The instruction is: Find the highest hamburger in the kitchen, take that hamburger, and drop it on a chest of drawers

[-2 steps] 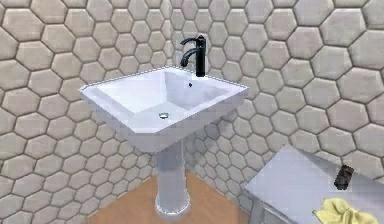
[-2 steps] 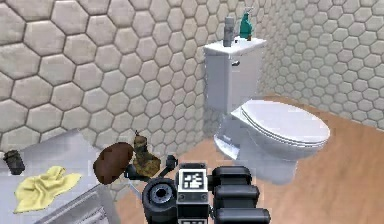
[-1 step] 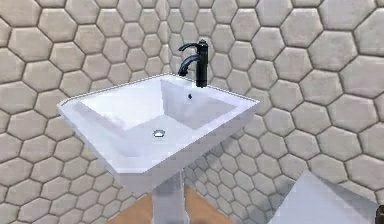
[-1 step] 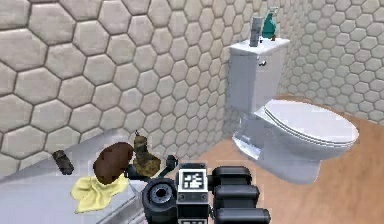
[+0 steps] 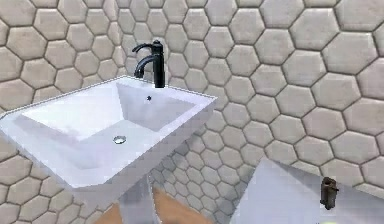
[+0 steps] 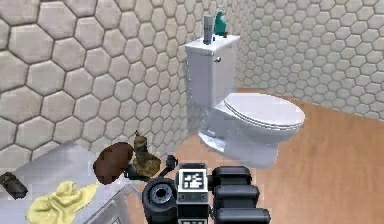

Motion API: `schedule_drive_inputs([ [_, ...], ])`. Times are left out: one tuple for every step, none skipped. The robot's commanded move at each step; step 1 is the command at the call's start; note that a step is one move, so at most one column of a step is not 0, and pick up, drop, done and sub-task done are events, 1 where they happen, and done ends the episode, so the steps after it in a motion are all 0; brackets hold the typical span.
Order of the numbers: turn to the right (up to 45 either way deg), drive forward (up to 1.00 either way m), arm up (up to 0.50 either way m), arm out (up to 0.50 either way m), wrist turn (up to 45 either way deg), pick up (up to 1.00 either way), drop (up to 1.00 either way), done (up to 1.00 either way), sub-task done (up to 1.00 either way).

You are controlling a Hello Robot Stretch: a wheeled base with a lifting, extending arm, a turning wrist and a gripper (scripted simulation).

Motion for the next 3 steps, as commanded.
schedule_drive_inputs([
  [-9.0, 0.0, 0.0, 0.0, 0.0, 0.0, 0.0, 0.0, 0.0],
  [9.0, 0.0, 0.0, 0.0, 0.0, 0.0, 0.0, 0.0, 0.0],
  [-12.0, 0.0, 0.0, 0.0, 0.0, 0.0, 0.0, 0.0, 0.0],
])
